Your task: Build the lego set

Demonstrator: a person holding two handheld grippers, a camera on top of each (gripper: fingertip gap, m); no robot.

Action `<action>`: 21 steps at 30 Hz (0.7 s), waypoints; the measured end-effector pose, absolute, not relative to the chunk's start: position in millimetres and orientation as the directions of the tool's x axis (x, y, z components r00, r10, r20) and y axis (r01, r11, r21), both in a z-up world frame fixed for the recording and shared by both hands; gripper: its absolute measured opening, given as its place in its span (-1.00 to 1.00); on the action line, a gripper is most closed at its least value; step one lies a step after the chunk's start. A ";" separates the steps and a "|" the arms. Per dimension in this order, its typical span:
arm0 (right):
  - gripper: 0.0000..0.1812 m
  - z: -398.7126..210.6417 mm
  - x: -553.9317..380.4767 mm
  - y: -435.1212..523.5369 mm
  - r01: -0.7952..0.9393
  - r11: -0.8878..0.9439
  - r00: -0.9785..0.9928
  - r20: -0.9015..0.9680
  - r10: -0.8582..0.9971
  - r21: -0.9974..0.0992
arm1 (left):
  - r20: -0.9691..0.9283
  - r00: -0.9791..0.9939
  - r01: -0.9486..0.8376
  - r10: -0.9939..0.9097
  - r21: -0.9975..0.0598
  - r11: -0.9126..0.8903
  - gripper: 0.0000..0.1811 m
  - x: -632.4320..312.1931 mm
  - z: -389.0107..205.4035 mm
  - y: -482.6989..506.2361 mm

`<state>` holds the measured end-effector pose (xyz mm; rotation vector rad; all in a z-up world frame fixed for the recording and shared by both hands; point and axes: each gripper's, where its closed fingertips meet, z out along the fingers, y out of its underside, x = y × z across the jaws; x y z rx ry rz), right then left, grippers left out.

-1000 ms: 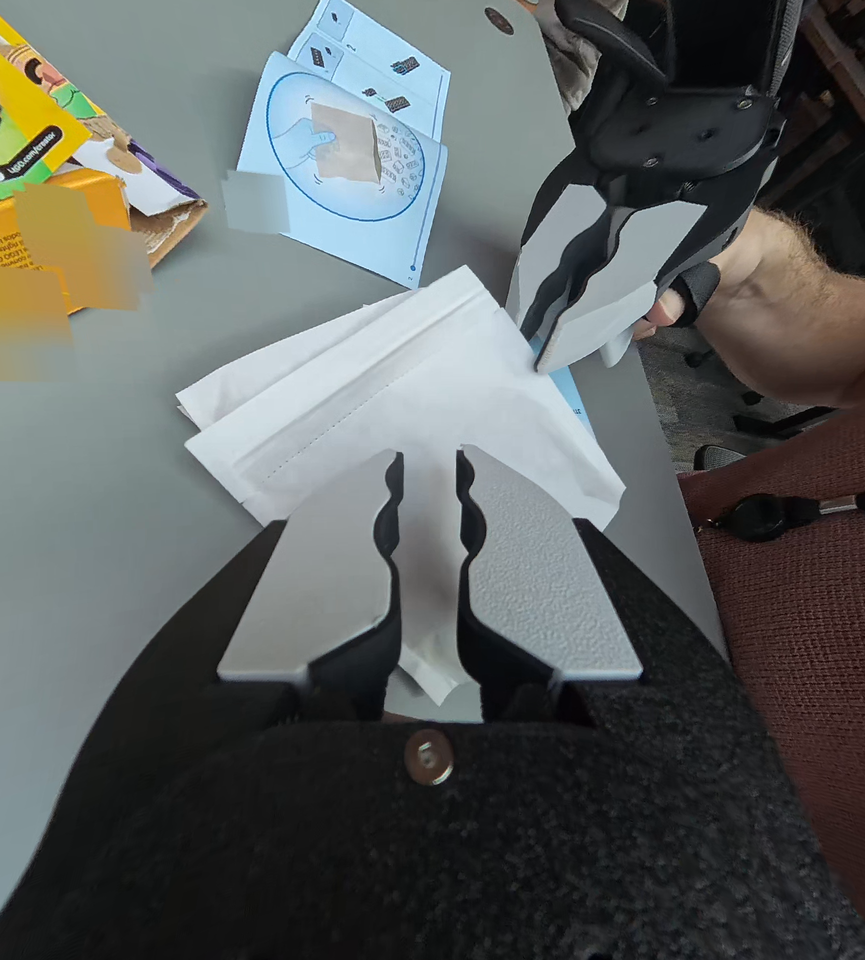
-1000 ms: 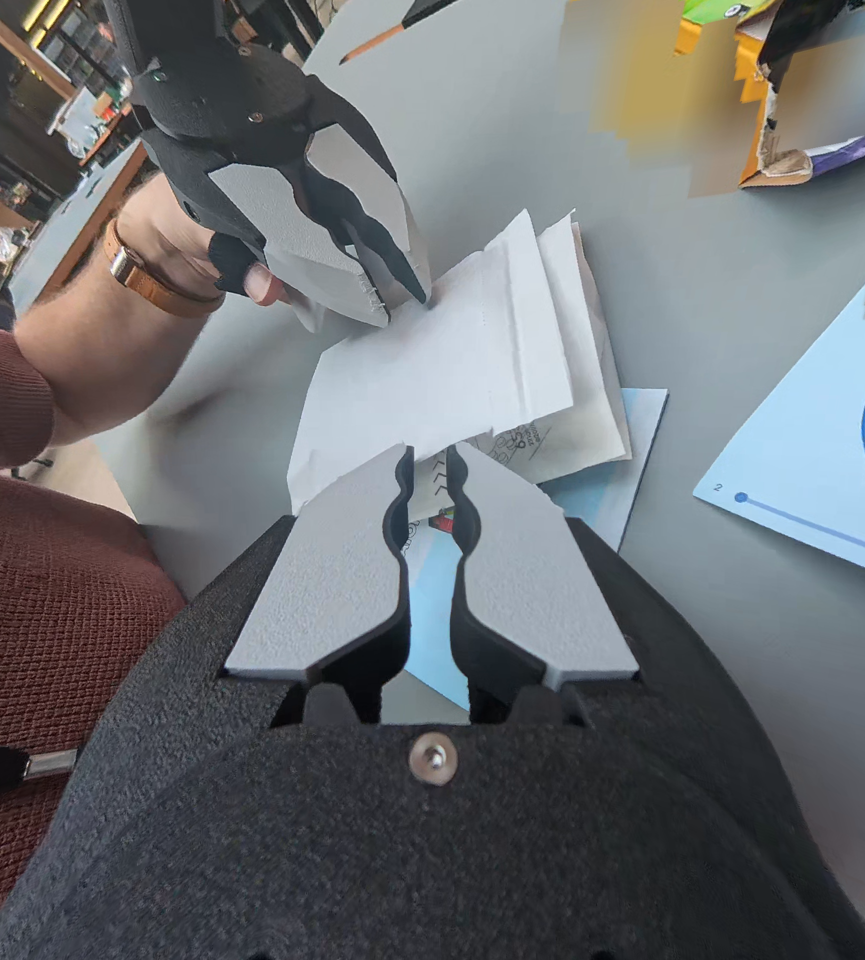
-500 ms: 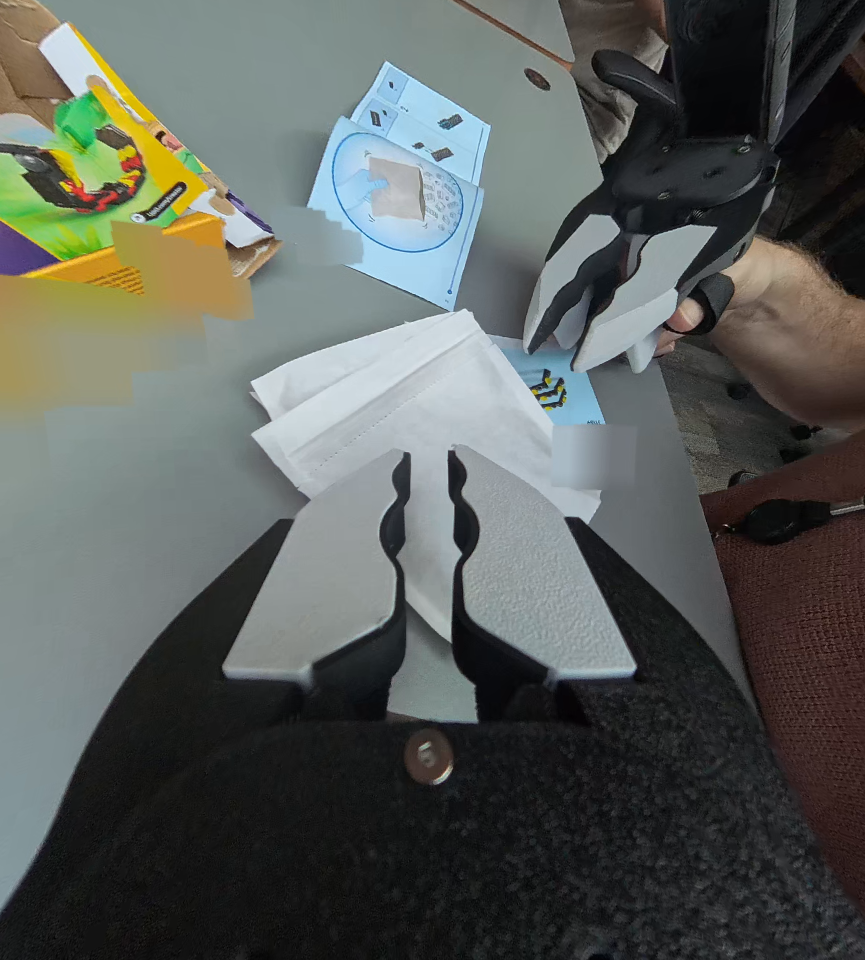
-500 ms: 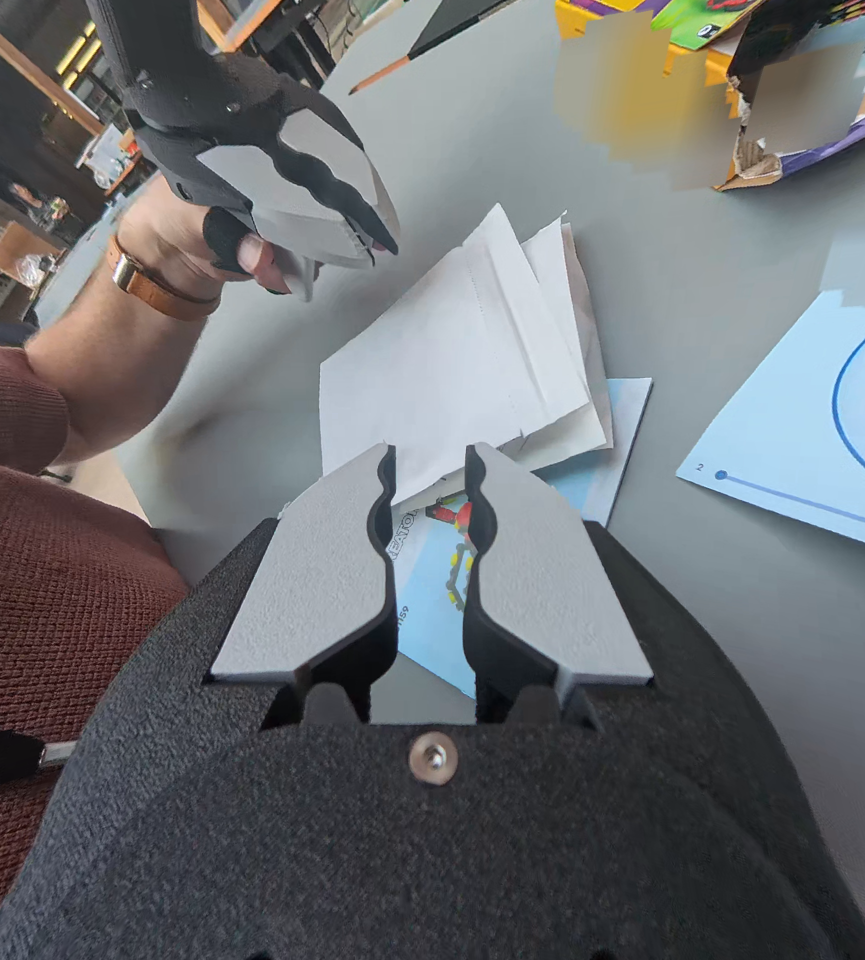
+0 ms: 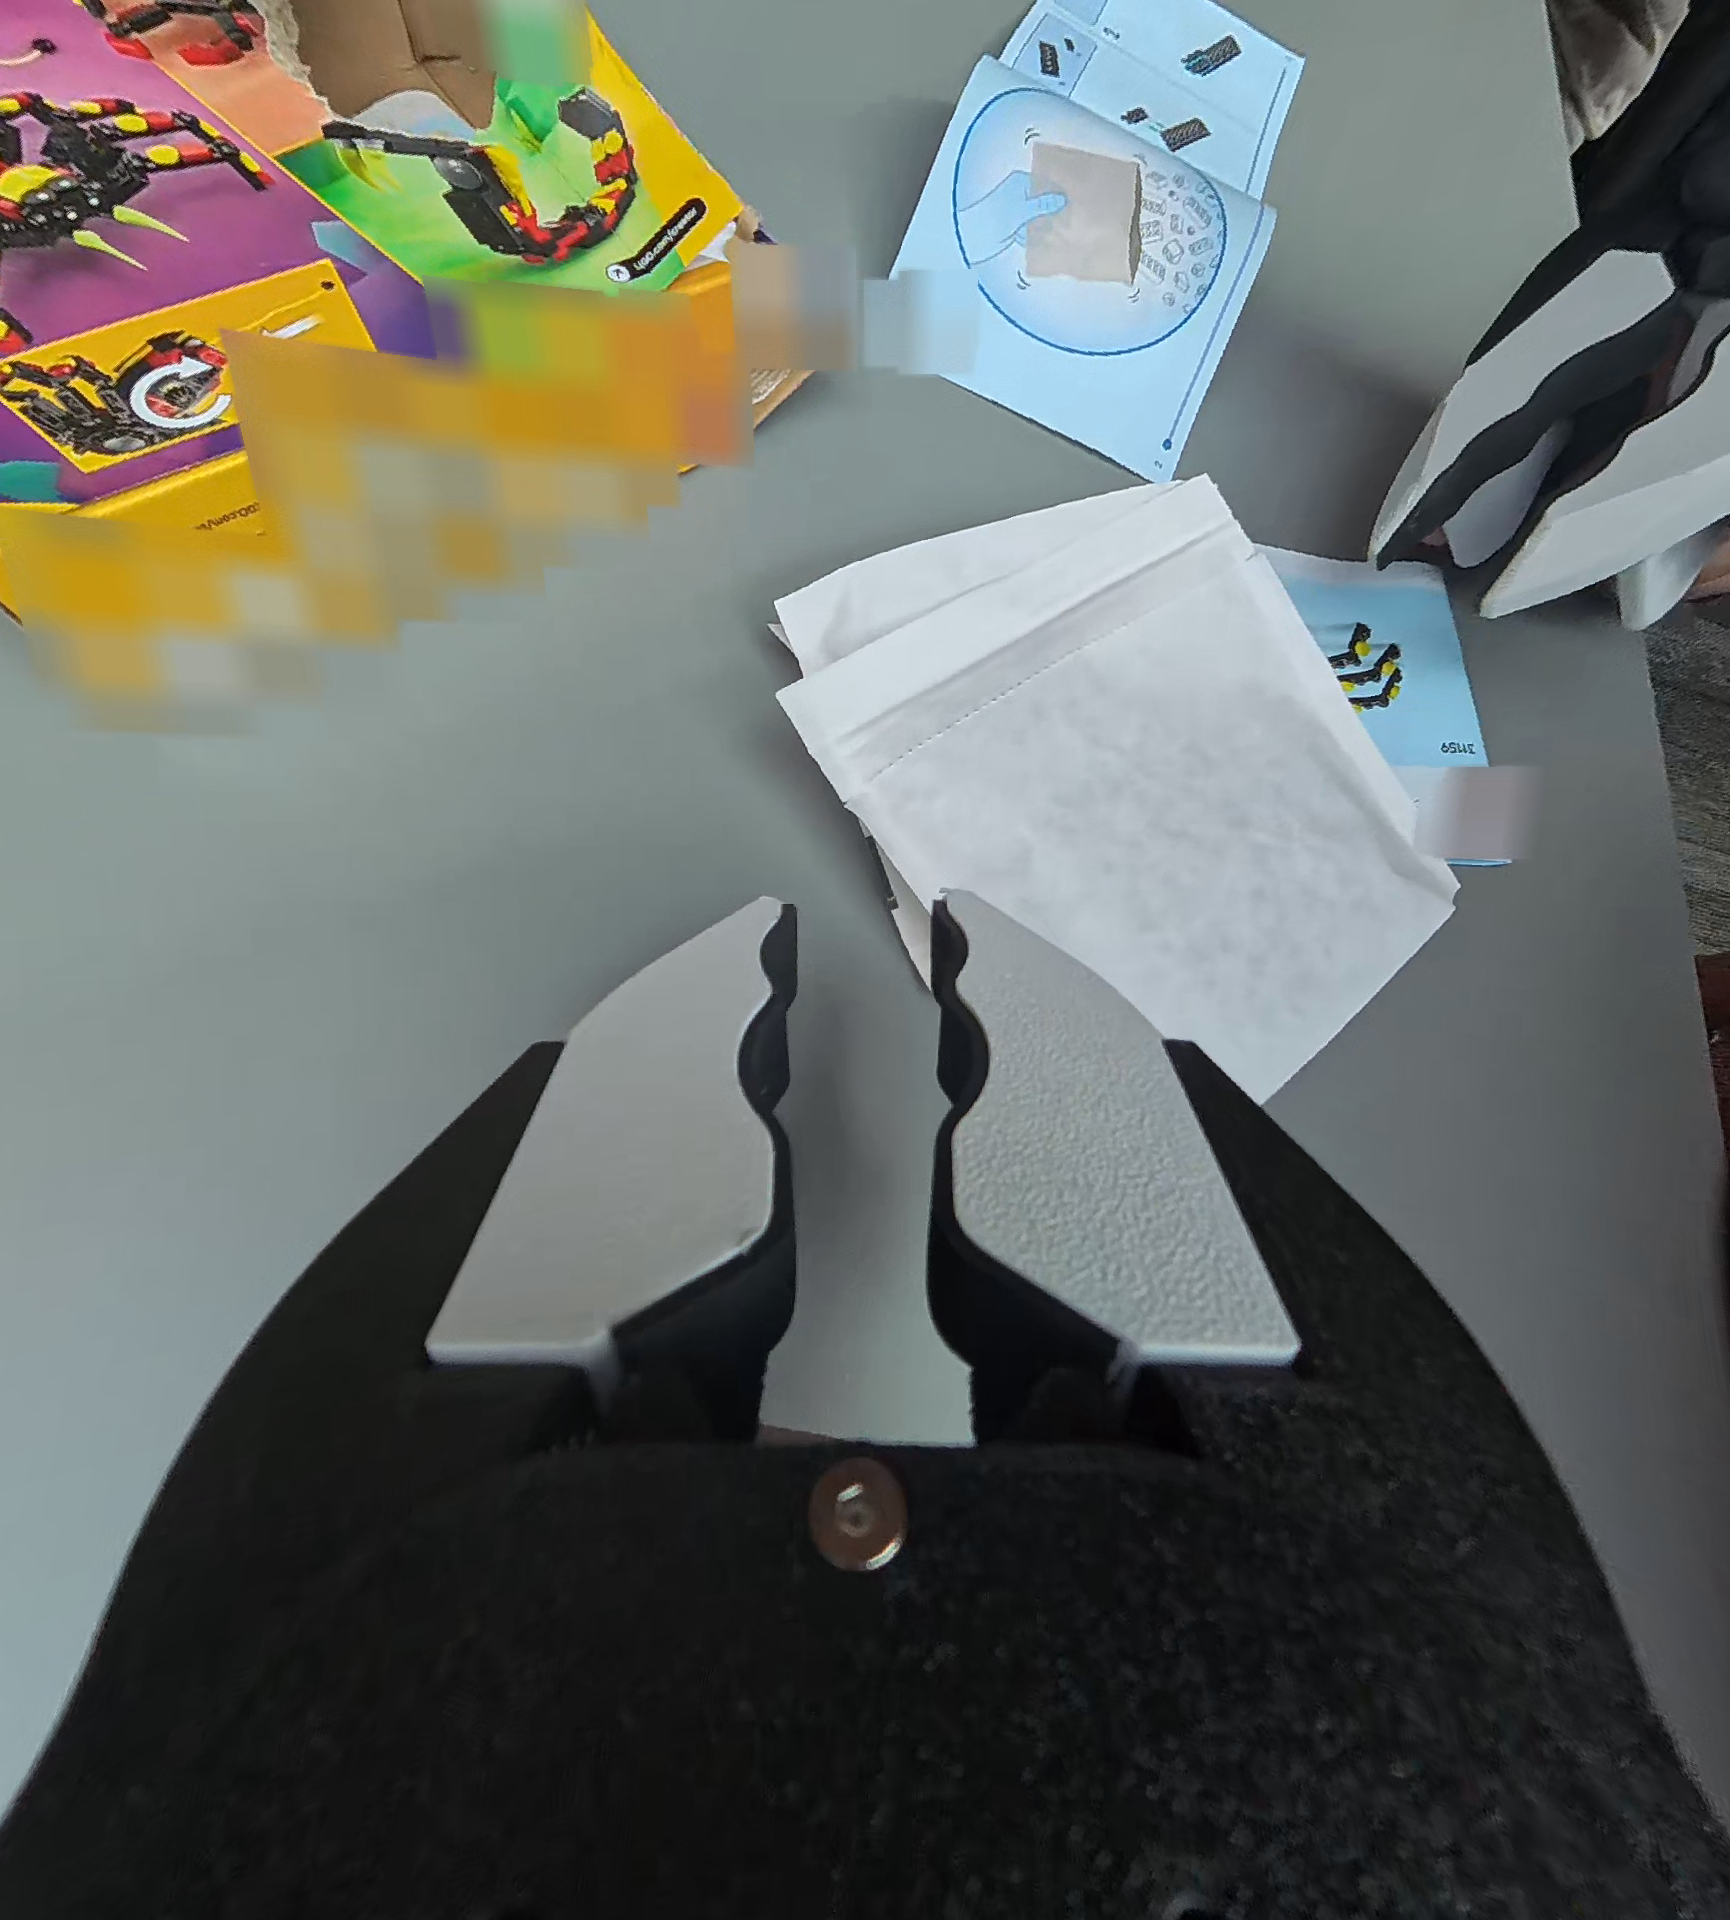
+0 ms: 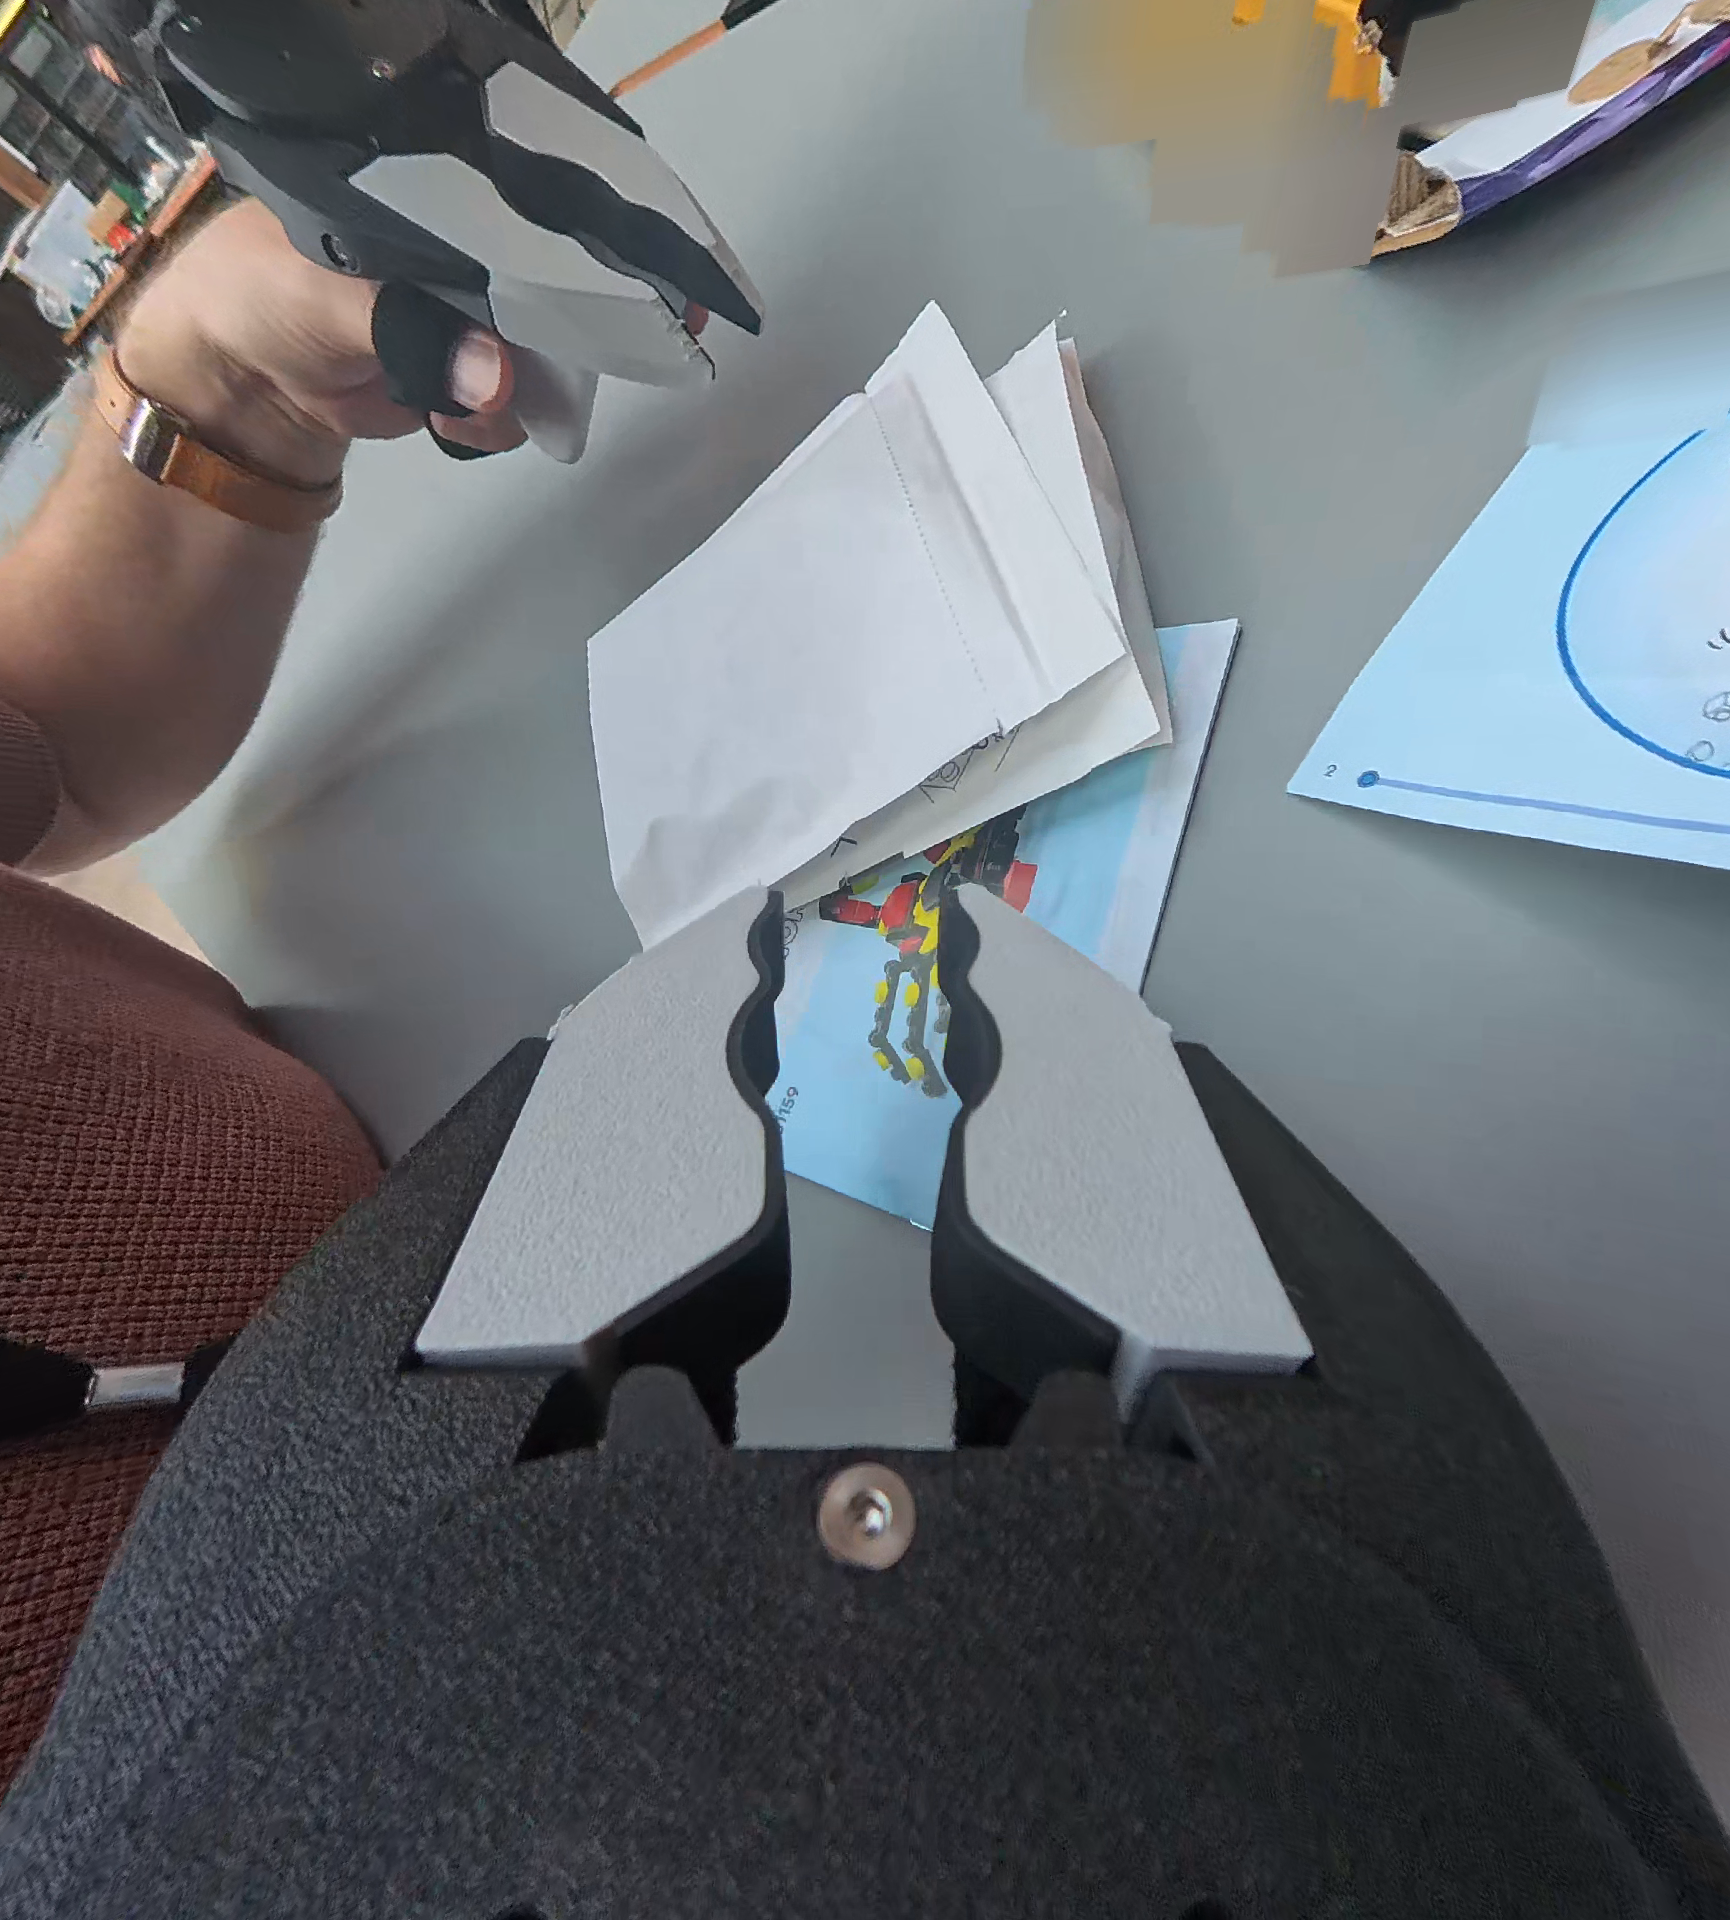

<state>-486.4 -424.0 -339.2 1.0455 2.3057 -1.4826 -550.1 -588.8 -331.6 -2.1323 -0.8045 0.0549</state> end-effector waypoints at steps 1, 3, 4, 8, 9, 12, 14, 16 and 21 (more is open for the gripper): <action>-0.70 -337.3 -485.7 -425.9 0.656 0.242 -0.730 -0.519 0.446 -0.715 | 0.217 0.795 0.519 0.567 -0.728 -0.448 -0.73 -550.9 -331.7 -589.2; -0.70 -335.2 -486.1 -429.3 0.646 0.243 -0.736 -0.507 0.448 -0.724 | 0.200 0.798 0.507 0.569 -0.732 -0.455 -0.81 -551.5 -332.7 -589.1; -0.70 -335.3 -486.6 -430.9 0.641 0.246 -0.740 -0.498 0.452 -0.727 | 0.194 0.802 0.498 0.564 -0.739 -0.454 -0.89 -551.0 -332.3 -588.0; -0.69 -336.4 -486.3 -437.4 0.633 0.255 -0.746 -0.488 0.453 -0.732 | 0.183 0.815 0.472 0.550 -0.759 -0.448 -1.00 -545.8 -331.1 -584.7; -0.69 -337.0 -485.4 -438.2 0.635 0.257 -0.746 -0.491 0.450 -0.729 | 0.178 0.815 0.470 0.551 -0.759 -0.451 -1.00 -544.5 -331.9 -585.4; -0.69 -340.1 -484.3 -439.6 0.648 0.259 -0.737 -0.503 0.452 -0.717 | 0.203 0.814 0.484 0.544 -0.755 -0.443 -1.00 -539.4 -333.9 -586.2; -0.66 -341.6 -482.7 -441.8 0.663 0.254 -0.727 -0.524 0.444 -0.704 | 0.213 0.809 0.492 0.548 -0.754 -0.434 -0.93 -539.5 -335.3 -586.8; -0.63 -343.8 -481.7 -444.5 0.683 0.248 -0.712 -0.550 0.436 -0.687 | 0.234 0.809 0.505 0.539 -0.747 -0.432 -0.90 -536.7 -335.6 -584.3; -0.58 -343.0 -485.5 -453.9 0.721 0.219 -0.679 -0.608 0.411 -0.657 | 0.325 0.816 0.541 0.478 -0.720 -0.434 -0.85 -519.9 -340.5 -575.4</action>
